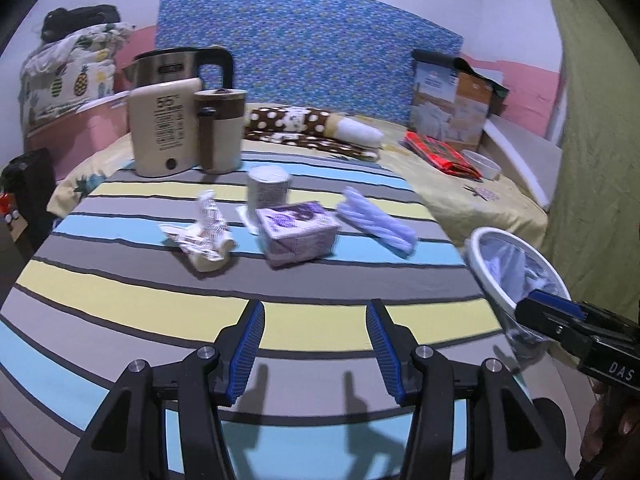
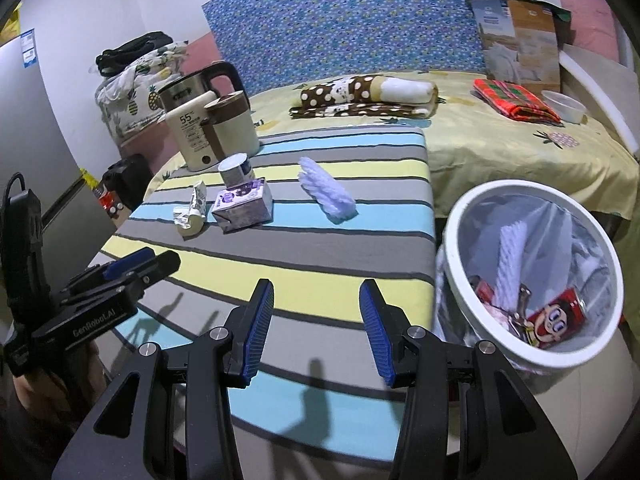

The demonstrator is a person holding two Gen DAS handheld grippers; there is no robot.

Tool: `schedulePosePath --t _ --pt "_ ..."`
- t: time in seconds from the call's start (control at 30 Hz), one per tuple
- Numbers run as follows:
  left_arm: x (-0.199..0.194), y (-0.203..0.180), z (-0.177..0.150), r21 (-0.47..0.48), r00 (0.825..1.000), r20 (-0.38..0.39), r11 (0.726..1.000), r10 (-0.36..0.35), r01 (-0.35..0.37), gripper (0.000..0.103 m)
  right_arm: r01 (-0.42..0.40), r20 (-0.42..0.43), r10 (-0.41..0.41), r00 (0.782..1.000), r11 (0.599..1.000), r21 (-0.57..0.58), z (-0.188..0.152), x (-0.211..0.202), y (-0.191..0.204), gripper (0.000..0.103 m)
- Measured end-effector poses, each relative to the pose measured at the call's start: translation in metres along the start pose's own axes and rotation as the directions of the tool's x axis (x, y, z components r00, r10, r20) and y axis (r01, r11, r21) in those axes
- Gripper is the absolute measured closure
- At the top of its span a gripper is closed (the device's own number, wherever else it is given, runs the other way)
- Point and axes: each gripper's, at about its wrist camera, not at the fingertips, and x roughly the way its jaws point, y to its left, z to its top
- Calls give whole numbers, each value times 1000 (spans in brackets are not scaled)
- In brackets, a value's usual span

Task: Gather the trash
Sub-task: 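Move both grippers back toward the paper wrapper and grape milk carton, then grasp the crumpled printed paper wrapper with the left gripper while the right gripper approaches the purple grape milk carton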

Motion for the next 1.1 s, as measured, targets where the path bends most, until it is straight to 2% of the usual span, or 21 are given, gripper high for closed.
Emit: schedulePosePath --t 0.17,0.3,0.4,0.73,0.97,1.0,1.03,1.1 --pt "5 28 9 -38 999 6 998 44 -44 51 -15 -8 14 1000 1000 -12 8 9 6 56" --pt "10 53 15 -88 996 12 992 92 -90 51 -23 -19 22 1000 999 -27 12 16 12 45" --pt "19 71 20 -133 994 -1 985 109 -108 51 -28 -26 27 999 999 -43 15 22 19 44" --pt "53 105 34 -251 995 -31 963 96 -101 51 -37 -47 34 998 997 -73 26 41 30 44" --pt "85 119 40 -323 993 -92 942 70 -96 51 -50 -65 45 997 995 -81 29 54 32 44" --pt "90 120 40 -325 992 -105 940 69 -100 55 -51 -68 46 997 995 -82 30 55 31 44" --pt "96 120 39 -321 990 -126 941 69 -107 66 -52 -72 46 996 995 -83 31 58 31 44" --pt "99 121 38 -311 990 -129 945 59 -97 75 -55 -78 49 996 995 -84 34 61 31 44"
